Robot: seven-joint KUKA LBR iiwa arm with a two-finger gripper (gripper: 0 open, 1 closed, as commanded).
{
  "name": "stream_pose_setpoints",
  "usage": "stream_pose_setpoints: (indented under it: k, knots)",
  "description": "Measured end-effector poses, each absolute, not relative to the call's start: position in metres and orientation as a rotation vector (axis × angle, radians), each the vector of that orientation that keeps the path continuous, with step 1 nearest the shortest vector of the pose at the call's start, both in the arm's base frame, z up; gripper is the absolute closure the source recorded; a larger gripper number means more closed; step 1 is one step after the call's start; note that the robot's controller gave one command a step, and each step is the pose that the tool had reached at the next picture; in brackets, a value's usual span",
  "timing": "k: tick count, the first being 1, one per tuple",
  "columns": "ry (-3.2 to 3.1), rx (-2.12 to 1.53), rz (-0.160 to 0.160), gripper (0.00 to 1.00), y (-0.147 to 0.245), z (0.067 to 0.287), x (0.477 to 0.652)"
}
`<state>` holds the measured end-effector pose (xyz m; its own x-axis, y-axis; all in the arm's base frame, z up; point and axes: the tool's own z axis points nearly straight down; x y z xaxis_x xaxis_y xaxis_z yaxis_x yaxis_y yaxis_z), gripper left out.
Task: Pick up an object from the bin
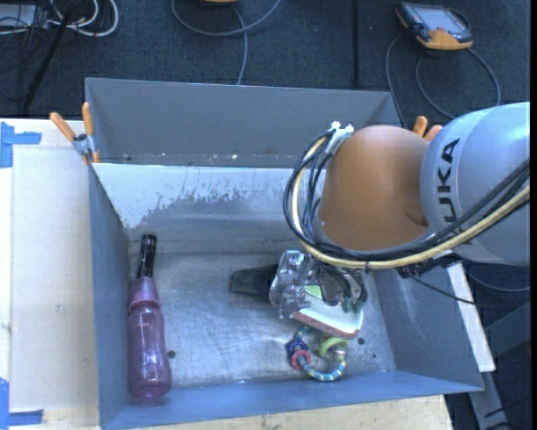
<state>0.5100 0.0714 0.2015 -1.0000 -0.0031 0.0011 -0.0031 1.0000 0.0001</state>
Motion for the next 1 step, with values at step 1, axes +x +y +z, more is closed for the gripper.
stream_pose_setpoints:
  k: [1]
  knots:
    - [-3.137, -0.018, -0.001, 1.00, 0.0738, 0.1910, 0.5100]
